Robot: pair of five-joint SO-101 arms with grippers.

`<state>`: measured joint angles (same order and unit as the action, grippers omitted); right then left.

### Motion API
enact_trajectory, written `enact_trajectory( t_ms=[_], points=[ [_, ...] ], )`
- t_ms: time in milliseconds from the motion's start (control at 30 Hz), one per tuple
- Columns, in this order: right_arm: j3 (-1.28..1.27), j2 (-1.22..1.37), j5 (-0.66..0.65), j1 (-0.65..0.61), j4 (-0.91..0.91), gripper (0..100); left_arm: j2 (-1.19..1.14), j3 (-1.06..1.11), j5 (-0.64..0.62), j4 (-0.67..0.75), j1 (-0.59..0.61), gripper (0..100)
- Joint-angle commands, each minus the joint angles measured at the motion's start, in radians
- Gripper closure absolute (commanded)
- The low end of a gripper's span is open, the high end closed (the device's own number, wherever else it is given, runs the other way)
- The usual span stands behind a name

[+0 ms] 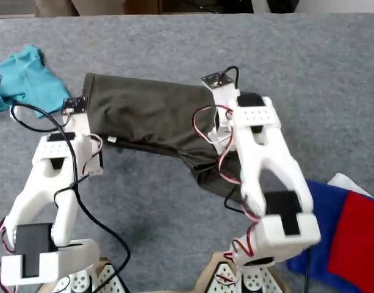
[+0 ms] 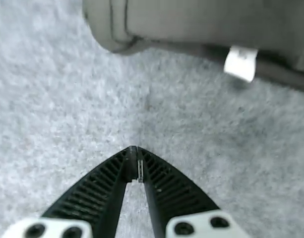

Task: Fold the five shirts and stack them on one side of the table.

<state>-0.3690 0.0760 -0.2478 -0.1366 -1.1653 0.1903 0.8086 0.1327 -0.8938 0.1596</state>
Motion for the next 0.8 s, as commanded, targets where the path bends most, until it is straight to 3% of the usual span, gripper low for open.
enact_trajectory(
  t_ms=[0, 400, 767],
  points=[
    [-0.056, -0.136, 0.003, 0.016, 0.048, 99.3, 0.044, 0.066, 0.000, 0.081, 0.003, 98],
    [-0.128, 0.021, -0.025, 0.013, 0.137, 99.3, 0.047, 0.075, 0.000, 0.097, 0.005, 98],
    [-0.343, -0.176, -0.080, 0.012, 0.124, 99.3, 0.047, 0.077, 0.000, 0.098, 0.005, 98]
  ],
)
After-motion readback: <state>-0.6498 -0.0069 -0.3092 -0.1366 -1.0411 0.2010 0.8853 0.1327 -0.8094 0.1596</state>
